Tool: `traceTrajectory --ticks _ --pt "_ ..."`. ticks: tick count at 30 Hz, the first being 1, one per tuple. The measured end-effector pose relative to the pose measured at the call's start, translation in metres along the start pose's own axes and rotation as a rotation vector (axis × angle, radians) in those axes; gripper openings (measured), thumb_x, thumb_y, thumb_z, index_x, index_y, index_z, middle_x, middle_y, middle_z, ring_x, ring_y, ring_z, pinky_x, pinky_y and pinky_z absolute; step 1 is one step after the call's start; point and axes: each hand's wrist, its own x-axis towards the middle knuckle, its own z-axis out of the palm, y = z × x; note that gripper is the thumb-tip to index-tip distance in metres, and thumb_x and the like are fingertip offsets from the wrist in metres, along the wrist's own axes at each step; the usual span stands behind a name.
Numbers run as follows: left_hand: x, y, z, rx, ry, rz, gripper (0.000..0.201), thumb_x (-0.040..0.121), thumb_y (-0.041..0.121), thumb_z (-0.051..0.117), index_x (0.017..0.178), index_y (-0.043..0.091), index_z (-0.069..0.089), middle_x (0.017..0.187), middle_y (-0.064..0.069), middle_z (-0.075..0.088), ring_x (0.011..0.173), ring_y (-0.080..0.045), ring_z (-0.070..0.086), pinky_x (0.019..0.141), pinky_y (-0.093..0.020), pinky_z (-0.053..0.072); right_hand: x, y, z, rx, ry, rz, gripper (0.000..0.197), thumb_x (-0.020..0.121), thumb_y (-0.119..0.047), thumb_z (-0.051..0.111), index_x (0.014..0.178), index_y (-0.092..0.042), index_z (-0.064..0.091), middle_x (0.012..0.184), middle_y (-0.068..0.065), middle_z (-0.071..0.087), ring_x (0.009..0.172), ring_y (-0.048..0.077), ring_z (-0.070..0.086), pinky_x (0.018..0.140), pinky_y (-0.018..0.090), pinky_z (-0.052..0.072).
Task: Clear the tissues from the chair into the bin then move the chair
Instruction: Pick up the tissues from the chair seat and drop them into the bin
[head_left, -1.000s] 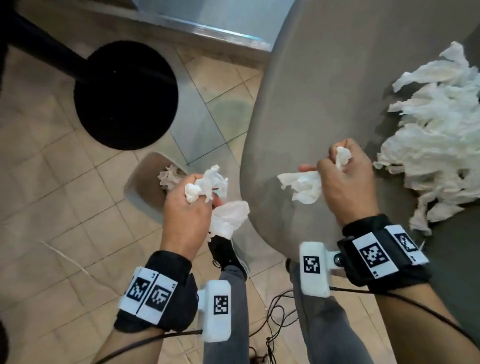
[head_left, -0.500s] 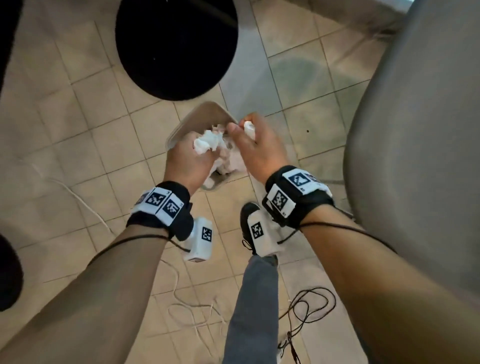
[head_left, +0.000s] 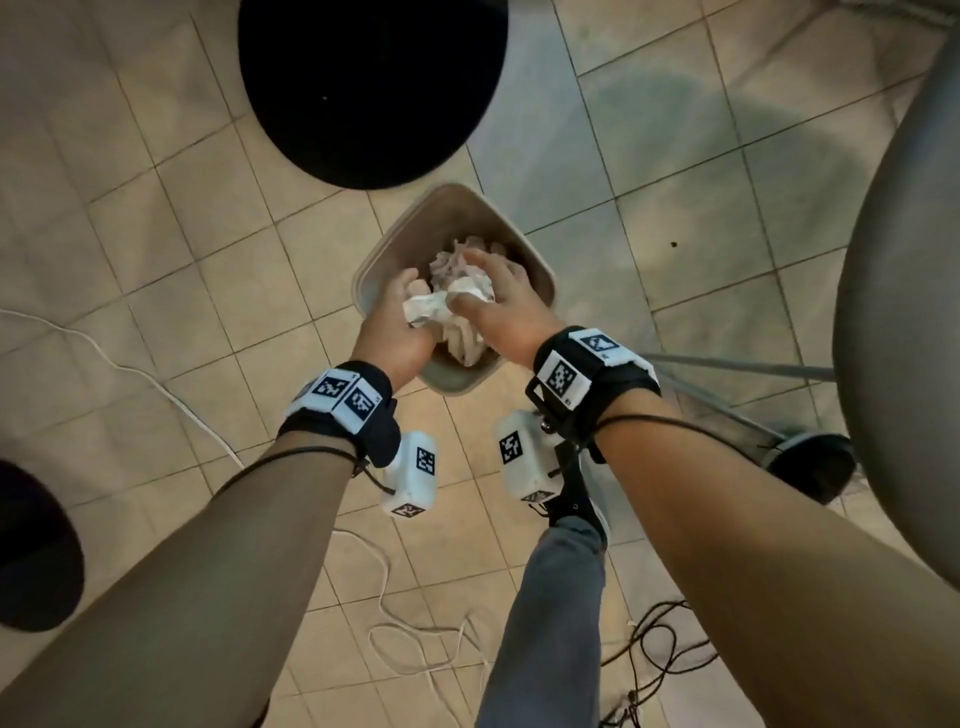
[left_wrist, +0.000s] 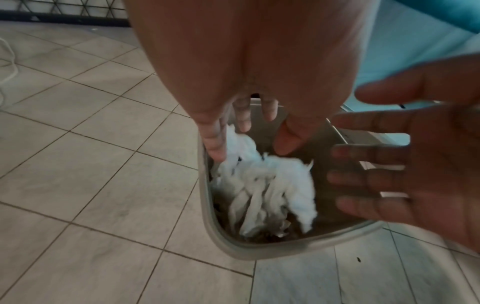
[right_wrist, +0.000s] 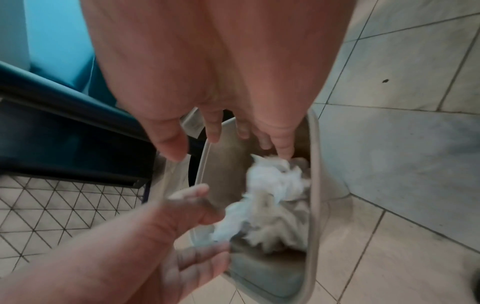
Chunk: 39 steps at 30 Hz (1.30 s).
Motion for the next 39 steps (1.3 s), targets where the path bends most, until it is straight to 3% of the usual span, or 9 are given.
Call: traceTrajectory --ticks 4,10,13,16,22,29,34,36,39 --pt "-0.032 0.01 -0.004 0.019 0.097 0.019 0.057 0.093 0.015 0.06 0.146 0.026 0.042 0.146 0.004 0.048 0.128 -0.012 0.048 0.101 -0.022 0.034 -0.036 -0.001 -0.014 0.064 0.014 -0.019 0.049 0.089 -0.034 0.056 0.137 -0.032 0.049 0.141 0.004 0.053 0.125 0.024 0.053 0.108 0.048 0.042" --pt "-0.117 0.075 0.002 -0.075 0.064 0.146 0.039 0.096 0.018 0.058 0.131 0.033 0.056 0.13 0.017 0.058 0.106 0.006 0.057 0.076 -0.004 0.039 -0.137 -0.018 -0.062 0.189 0.074 -0.071 0.032 0.096 -0.023 0.056 0.127 -0.024 0.061 0.121 -0.006 0.066 0.105 0.009 0.064 0.098 0.034 0.05" --pt "-0.159 0.128 0.012 -0.147 0.013 0.283 0.028 0.095 0.018 0.06 0.115 0.037 0.064 0.116 0.021 0.065 0.104 0.01 0.058 0.085 -0.015 0.044 -0.196 -0.028 -0.11 0.266 0.187 -0.1 0.025 0.097 -0.024 0.056 0.119 -0.03 0.064 0.112 -0.012 0.069 0.1 0.003 0.066 0.09 0.024 0.053" --pt "-0.191 0.187 0.032 -0.201 -0.067 0.434 0.024 0.094 0.016 0.062 0.109 0.034 0.068 0.108 0.017 0.07 0.104 0.0 0.064 0.088 -0.025 0.048 -0.252 -0.028 -0.165 0.35 0.366 -0.11 0.021 0.097 -0.021 0.056 0.113 -0.029 0.067 0.107 -0.013 0.071 0.1 0.003 0.066 0.088 0.021 0.052" --pt "-0.225 0.303 0.106 0.025 -0.239 0.706 0.025 0.092 0.015 0.064 0.108 0.035 0.067 0.101 0.016 0.069 0.096 -0.003 0.064 0.077 -0.009 0.048 -0.331 0.011 -0.282 0.247 0.952 -0.101 0.026 0.093 -0.014 0.06 0.109 -0.035 0.064 0.113 -0.013 0.059 0.097 0.001 0.061 0.08 0.012 0.047" --pt "-0.229 0.398 0.225 0.263 -0.36 0.918 0.04 0.089 0.021 0.065 0.126 0.034 0.055 0.118 0.013 0.053 0.083 -0.001 0.062 0.084 -0.033 0.055 -0.36 0.058 -0.38 0.183 1.338 -0.001 0.054 0.085 -0.014 0.067 0.13 -0.036 0.047 0.128 -0.018 0.035 0.097 0.011 0.058 0.077 0.01 0.049" --pt "-0.223 0.432 0.3 0.42 -0.339 0.88 0.064 0.085 0.041 0.07 0.138 0.044 0.033 0.133 0.004 0.051 0.114 -0.02 0.058 0.097 -0.047 0.05 -0.354 0.077 -0.425 0.146 1.335 -0.015 0.08 0.08 -0.02 0.074 0.147 -0.037 0.033 0.147 -0.004 0.034 0.116 0.001 0.051 0.093 0.025 0.051" --pt "-0.219 0.434 0.318 0.499 -0.321 0.829 0.063 0.084 0.044 0.071 0.136 0.042 0.035 0.13 0.0 0.057 0.115 -0.023 0.057 0.098 -0.049 0.048 -0.347 0.084 -0.437 0.154 1.304 0.025 0.077 0.08 -0.025 0.074 0.146 -0.037 0.035 0.142 -0.002 0.044 0.124 0.009 0.048 0.097 0.027 0.047" --pt "-0.218 0.43 0.329 0.574 -0.249 0.809 0.038 0.086 0.041 0.067 0.122 0.036 0.053 0.107 -0.002 0.069 0.096 -0.027 0.065 0.083 -0.042 0.054 -0.341 0.093 -0.449 0.147 1.345 0.074 0.046 0.085 -0.027 0.069 0.13 -0.026 0.059 0.124 0.0 0.065 0.104 0.014 0.061 0.093 0.029 0.05"
